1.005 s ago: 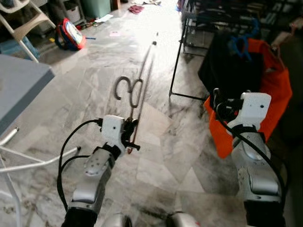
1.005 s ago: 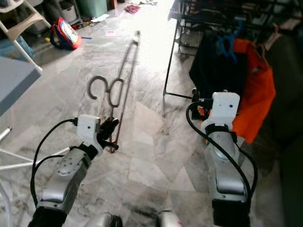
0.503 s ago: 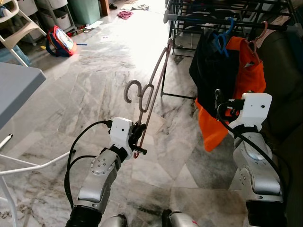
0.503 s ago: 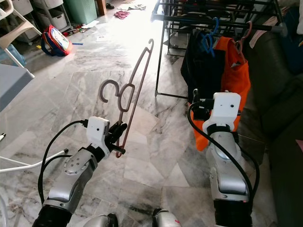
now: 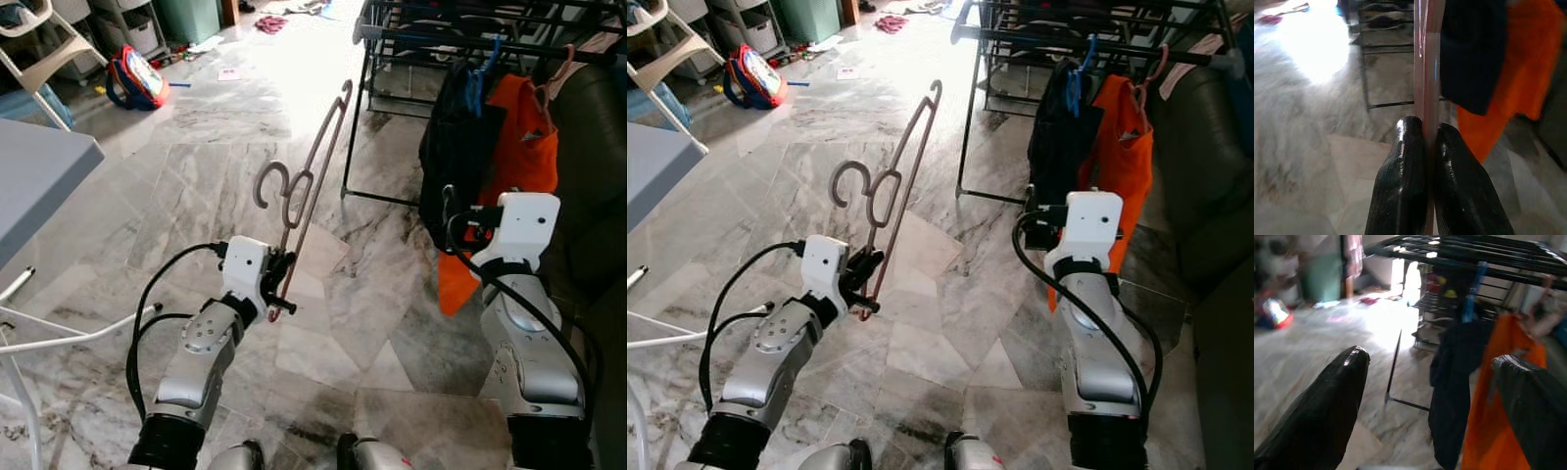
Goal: Hang hanger
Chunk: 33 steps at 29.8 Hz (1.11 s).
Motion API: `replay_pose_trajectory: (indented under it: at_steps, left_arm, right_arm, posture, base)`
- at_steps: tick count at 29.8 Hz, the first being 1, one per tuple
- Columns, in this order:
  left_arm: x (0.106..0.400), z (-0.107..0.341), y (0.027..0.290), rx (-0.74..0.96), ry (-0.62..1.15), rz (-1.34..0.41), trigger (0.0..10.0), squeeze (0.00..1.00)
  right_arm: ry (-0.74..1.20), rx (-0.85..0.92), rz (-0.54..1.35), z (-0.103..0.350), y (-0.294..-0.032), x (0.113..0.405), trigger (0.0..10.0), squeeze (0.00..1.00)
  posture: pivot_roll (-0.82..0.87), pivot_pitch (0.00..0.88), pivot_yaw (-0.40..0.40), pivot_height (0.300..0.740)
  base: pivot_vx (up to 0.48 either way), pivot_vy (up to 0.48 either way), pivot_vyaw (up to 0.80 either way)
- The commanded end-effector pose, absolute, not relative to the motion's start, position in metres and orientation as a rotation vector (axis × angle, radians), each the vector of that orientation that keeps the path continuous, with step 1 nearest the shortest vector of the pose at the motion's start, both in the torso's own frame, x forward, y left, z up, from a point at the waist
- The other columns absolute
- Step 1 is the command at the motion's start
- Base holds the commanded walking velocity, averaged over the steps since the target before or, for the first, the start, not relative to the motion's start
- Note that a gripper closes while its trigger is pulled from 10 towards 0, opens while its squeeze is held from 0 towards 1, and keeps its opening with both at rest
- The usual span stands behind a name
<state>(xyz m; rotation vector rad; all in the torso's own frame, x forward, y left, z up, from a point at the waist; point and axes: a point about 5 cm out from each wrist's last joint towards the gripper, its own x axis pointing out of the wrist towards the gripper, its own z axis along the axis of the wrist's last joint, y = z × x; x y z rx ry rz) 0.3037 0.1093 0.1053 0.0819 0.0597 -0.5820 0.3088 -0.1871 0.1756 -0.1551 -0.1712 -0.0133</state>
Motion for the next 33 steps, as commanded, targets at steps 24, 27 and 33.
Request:
replay_pose_trajectory:
  at_steps: [24,27,33]
  left_arm:
    - [0.344,0.121,0.133,0.901,0.020,-0.992,10.0,0.00]
    - [0.347,0.127,0.126,0.917,-0.026,-1.007,10.0,0.00]
    - [0.354,0.138,0.117,0.963,-0.084,-0.997,10.0,0.00]
  right_arm:
    - [0.060,-0.806,0.868,0.199,-0.205,0.294,10.0,0.00]
    - [0.075,-0.881,0.892,0.198,-0.201,0.305,10.0,0.00]
    - [0.112,-1.017,0.934,0.188,-0.191,0.323,10.0,0.00]
  posture:
    - [-0.10,0.244,0.076,0.740]
    - [-0.10,0.242,0.077,0.740]
    - [-0.09,0.242,0.077,0.740]
  base:
    - [0.000,0.000,0.00]
    - [0.000,0.000,0.00]
    - [0.000,0.000,0.00]
